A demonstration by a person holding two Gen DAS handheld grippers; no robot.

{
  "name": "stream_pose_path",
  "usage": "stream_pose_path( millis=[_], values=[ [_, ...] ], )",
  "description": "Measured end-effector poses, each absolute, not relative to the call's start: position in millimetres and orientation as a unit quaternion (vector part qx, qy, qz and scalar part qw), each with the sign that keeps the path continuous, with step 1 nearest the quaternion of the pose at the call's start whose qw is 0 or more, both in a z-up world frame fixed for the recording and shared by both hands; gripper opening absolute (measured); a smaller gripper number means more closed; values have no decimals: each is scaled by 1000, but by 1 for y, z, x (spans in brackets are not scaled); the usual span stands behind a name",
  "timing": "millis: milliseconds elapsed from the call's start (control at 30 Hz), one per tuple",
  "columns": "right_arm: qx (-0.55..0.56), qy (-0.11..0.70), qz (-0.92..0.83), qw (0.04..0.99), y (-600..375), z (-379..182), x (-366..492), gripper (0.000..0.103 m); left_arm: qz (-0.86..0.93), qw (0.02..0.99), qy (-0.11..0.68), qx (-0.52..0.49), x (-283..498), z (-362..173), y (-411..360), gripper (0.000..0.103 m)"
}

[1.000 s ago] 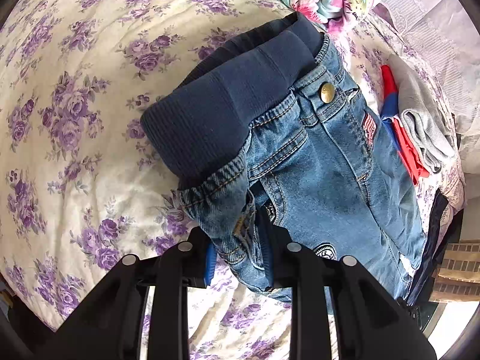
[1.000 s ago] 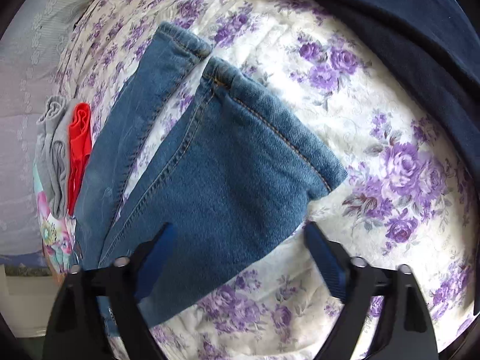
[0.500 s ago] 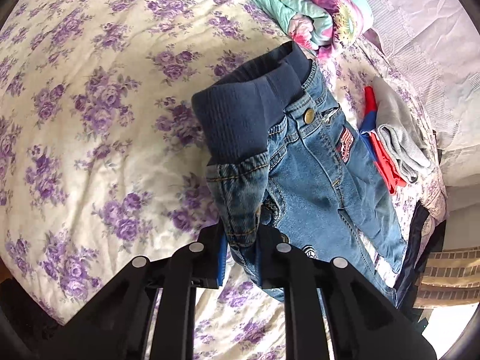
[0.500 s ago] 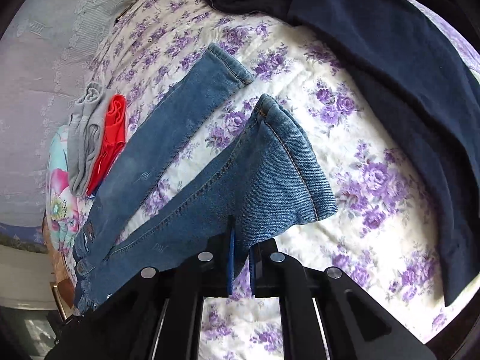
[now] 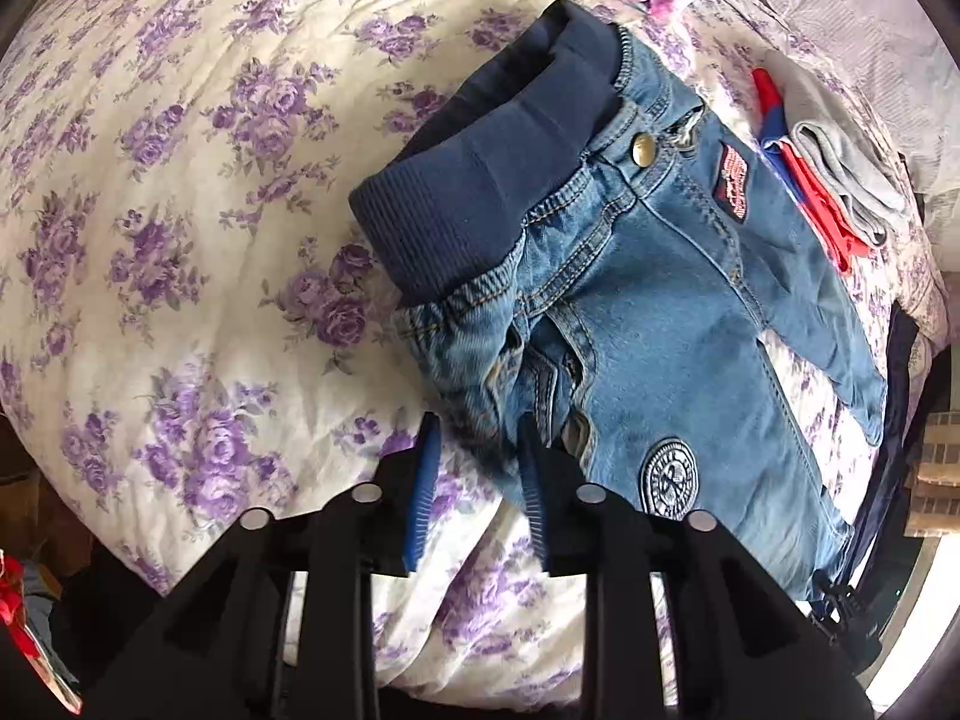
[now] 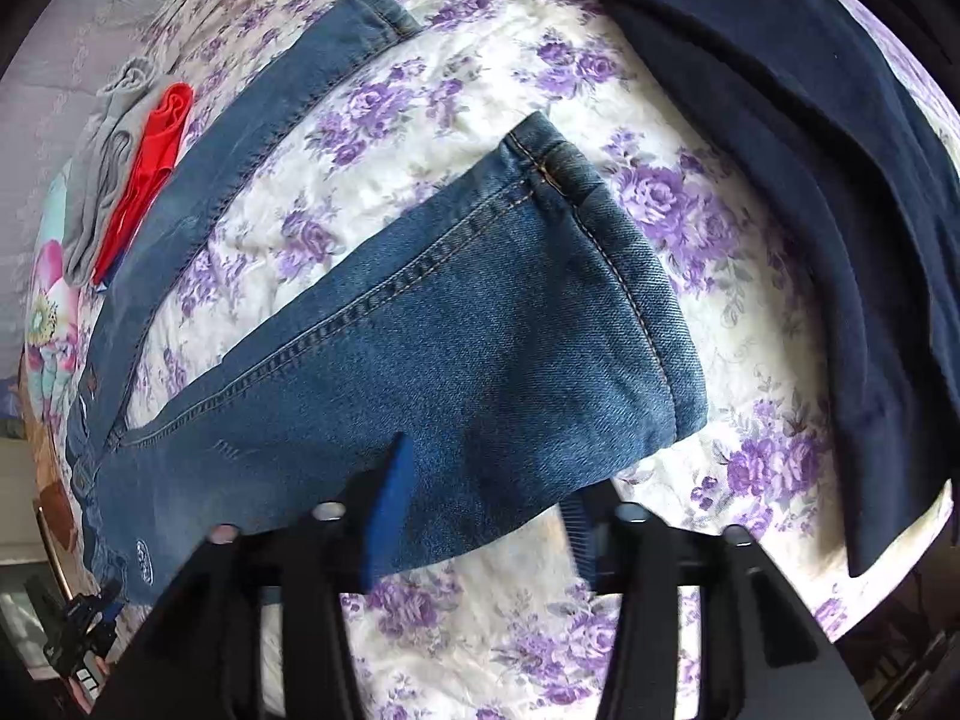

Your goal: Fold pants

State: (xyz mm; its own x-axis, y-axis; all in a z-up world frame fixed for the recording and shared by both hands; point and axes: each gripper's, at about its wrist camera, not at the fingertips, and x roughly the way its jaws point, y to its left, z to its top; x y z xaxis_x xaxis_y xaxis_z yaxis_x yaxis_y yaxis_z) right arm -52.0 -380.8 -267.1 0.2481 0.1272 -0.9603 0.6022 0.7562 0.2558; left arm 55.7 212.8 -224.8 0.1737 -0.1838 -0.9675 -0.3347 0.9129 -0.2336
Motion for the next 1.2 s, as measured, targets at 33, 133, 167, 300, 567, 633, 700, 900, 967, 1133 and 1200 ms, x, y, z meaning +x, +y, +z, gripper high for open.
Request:
stream_pose_path(
  millis=[33,133,167,300,567,633,700,900,967,1133,1200],
  values=[
    [291,592,-167,733,-380,-256,-52,59,55,745,638,-190,53,-216,215,40],
    [236,592,-186,748,-375,-226,-53,61,78,770,618,-135,49,-185,222,41],
    [213,589,-202,753,-372,-217,-51,68,84,778,610,-123,54,-175,224,41],
    [72,597,-245,761,-348,-194,-14,79,53,805,581,-106,90,-149,213,45],
    [96,571,-49,814,-264,-173,97,74,-41,787,614,-46,206,-197,128,52],
    [85,569,0,818,-230,-177,129,58,-45,774,631,-32,216,-220,113,47],
    [70,564,41,822,-197,-182,158,38,-43,773,633,-7,224,-233,102,46],
    [50,598,27,799,-161,-239,227,16,-17,773,635,8,244,-254,101,34],
    [44,615,6,787,-160,-264,243,11,-15,767,641,-11,253,-263,107,34],
    [61,624,-5,779,-159,-275,253,14,-29,758,652,9,258,-263,100,37],
    [76,621,11,780,-159,-259,244,17,-50,754,655,3,261,-251,104,37]
  ],
)
